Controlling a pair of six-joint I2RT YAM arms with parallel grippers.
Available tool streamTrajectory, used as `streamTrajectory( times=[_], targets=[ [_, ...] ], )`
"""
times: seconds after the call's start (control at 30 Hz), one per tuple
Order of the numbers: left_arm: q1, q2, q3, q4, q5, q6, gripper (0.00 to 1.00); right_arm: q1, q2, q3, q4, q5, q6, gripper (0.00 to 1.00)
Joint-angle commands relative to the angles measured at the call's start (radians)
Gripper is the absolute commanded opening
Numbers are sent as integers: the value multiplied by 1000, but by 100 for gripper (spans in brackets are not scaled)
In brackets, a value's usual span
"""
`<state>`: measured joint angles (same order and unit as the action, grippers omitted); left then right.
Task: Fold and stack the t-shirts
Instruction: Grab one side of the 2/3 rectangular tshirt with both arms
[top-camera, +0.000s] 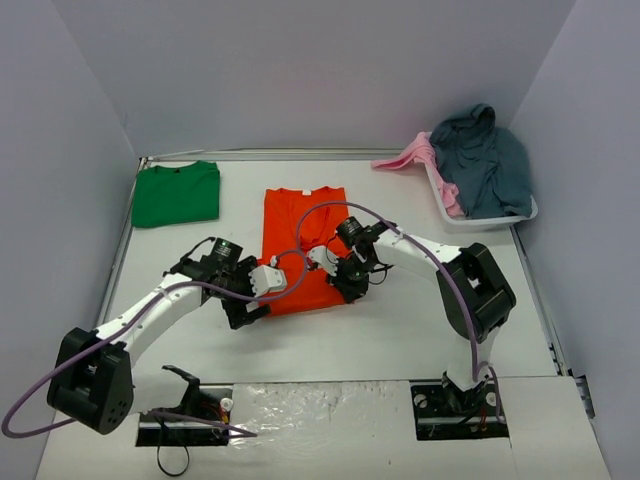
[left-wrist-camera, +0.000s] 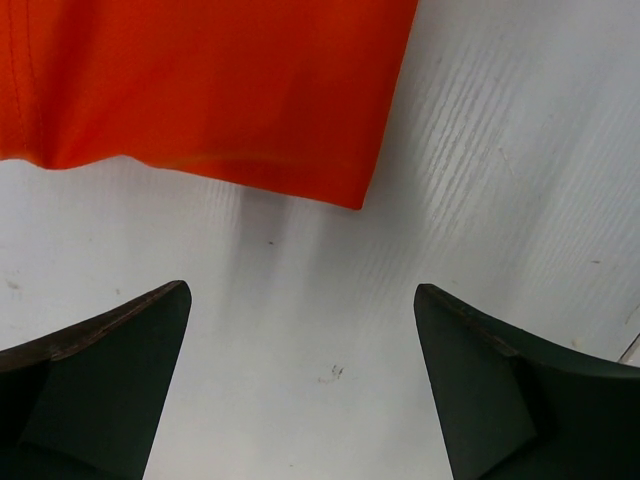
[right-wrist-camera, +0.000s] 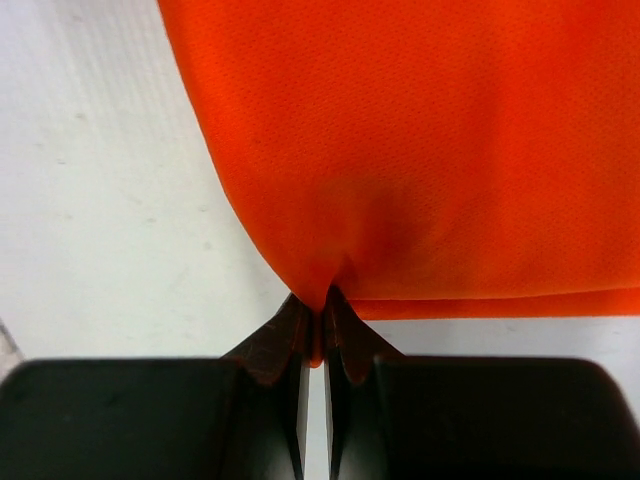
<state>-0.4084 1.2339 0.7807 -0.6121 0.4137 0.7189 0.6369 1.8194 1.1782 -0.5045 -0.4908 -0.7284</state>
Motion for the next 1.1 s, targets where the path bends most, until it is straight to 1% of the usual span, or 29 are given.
streamTrajectory(
  times=[0.0,0.3,0.43,0.57,0.63,0.77,0.87,0.9,0.97,1.0,1.07],
  targets=[
    [-30,-19,-11,23,11,36,94,7,12,53,-101,-104,29,0],
    [-121,15,-73,107,-1,28,94,7,121,113,-170,-170,21,0],
    [-136,35,-98,158,-50,16,99,9,146,136,-200,-178,12,0],
    [-136,48,-133,250,-104,-4,100,9,150,144,-210,-183,6,0],
    [-136,55,-143,281,-142,-13,95,7,152,144,-215,-181,4,0],
    [-135,61,-158,334,-171,-26,94,9,153,138,-220,-178,3,0],
    [-135,87,-146,331,-171,-29,84,7,153,136,-218,-172,1,0],
    [-135,107,-141,331,-171,-27,73,7,152,135,-220,-173,3,0],
    [-136,131,-121,318,-162,-32,61,9,150,133,-220,-172,1,0],
    [-136,154,-115,315,-161,-32,49,7,150,133,-221,-172,3,0],
    [-136,176,-97,299,-148,-32,40,9,147,133,-221,-166,1,0]
  ],
)
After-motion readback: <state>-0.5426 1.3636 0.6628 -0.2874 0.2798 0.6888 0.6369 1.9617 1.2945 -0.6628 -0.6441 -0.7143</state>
